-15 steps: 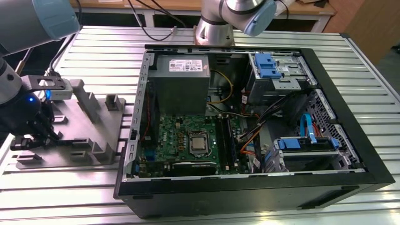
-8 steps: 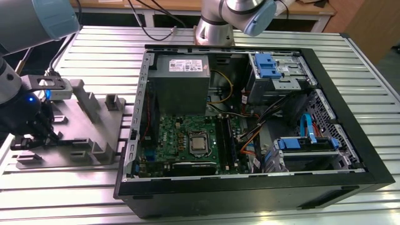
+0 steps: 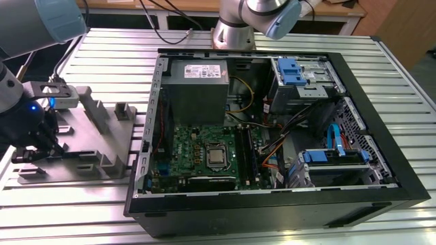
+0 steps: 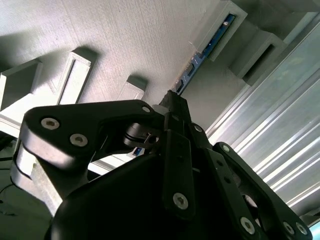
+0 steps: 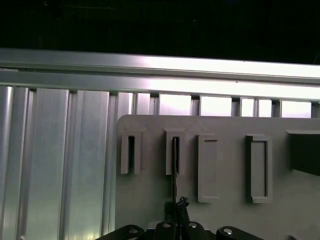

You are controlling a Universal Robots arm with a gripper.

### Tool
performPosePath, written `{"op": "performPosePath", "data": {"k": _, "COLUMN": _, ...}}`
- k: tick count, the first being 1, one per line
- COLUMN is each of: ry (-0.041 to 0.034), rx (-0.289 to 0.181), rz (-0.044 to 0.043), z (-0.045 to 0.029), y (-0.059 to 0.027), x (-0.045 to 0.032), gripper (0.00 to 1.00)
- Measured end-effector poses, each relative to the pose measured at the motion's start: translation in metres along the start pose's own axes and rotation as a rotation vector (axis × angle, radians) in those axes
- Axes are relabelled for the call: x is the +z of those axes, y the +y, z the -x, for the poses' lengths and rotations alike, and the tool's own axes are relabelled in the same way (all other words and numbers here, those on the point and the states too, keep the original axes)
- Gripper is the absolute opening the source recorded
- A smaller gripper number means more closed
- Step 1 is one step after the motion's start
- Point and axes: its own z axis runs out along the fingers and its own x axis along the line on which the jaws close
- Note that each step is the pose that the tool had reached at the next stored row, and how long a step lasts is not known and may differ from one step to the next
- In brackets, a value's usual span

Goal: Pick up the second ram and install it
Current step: 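Pick up the second ram and move it above second insertion slot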

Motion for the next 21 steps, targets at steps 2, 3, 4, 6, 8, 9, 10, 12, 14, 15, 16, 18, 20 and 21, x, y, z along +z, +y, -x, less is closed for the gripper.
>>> {"op": "performPosePath", "data": {"k": 2, "ry": 0.0000, "rx": 0.000, "rz": 0.0000, "z": 0.0000, "y": 0.0000, "x": -0.0002, "gripper": 0.11}}
{"op": "performPosePath", "data": {"k": 3, "ry": 0.0000, "rx": 0.001, "rz": 0.0000, "z": 0.0000, "y": 0.0000, "x": -0.0002, "gripper": 0.11}}
{"op": "performPosePath", "data": {"k": 4, "ry": -0.0001, "rx": 0.009, "rz": -0.0002, "z": 0.0000, "y": 0.0000, "x": -0.0002, "gripper": 0.11}}
{"op": "performPosePath", "data": {"k": 6, "ry": -0.0002, "rx": 0.017, "rz": -0.0004, "z": 0.0000, "y": 0.0000, "x": -0.0002, "gripper": 0.11}}
{"op": "performPosePath", "data": {"k": 8, "ry": -0.0002, "rx": 0.020, "rz": -0.0006, "z": 0.0000, "y": -0.0001, "x": -0.0001, "gripper": 0.11}}
{"op": "performPosePath", "data": {"k": 9, "ry": -0.0003, "rx": 0.021, "rz": -0.0006, "z": 0.0000, "y": -0.0001, "x": -0.0001, "gripper": 0.11}}
{"op": "performPosePath", "data": {"k": 10, "ry": -0.0003, "rx": 0.023, "rz": -0.0007, "z": 0.0000, "y": -0.0001, "x": -0.0001, "gripper": 0.11}}
{"op": "performPosePath", "data": {"k": 12, "ry": -0.0002, "rx": 0.023, "rz": -0.0005, "z": 0.0000, "y": 0.0000, "x": -0.0011, "gripper": 0.11}}
{"op": "performPosePath", "data": {"k": 14, "ry": -0.0003, "rx": 0.023, "rz": -0.0007, "z": 0.0001, "y": 0.0000, "x": -0.0025, "gripper": 0.11}}
{"op": "performPosePath", "data": {"k": 15, "ry": -0.0002, "rx": 0.023, "rz": -0.0007, "z": 0.0001, "y": 0.0000, "x": -0.0031, "gripper": 0.11}}
{"op": "performPosePath", "data": {"k": 16, "ry": -0.0004, "rx": 0.023, "rz": -0.0009, "z": 0.0001, "y": -0.0001, "x": -0.0034, "gripper": 0.11}}
{"op": "performPosePath", "data": {"k": 18, "ry": -0.0004, "rx": 0.023, "rz": -0.0009, "z": 0.0001, "y": 0.0000, "x": -0.0034, "gripper": 0.11}}
{"op": "performPosePath", "data": {"k": 20, "ry": -0.0003, "rx": 0.023, "rz": -0.0007, "z": 0.0001, "y": 0.0000, "x": -0.0035, "gripper": 0.11}}
{"op": "performPosePath", "data": {"k": 21, "ry": -0.0004, "rx": 0.023, "rz": -0.0008, "z": 0.0001, "y": 0.0000, "x": -0.0035, "gripper": 0.11}}
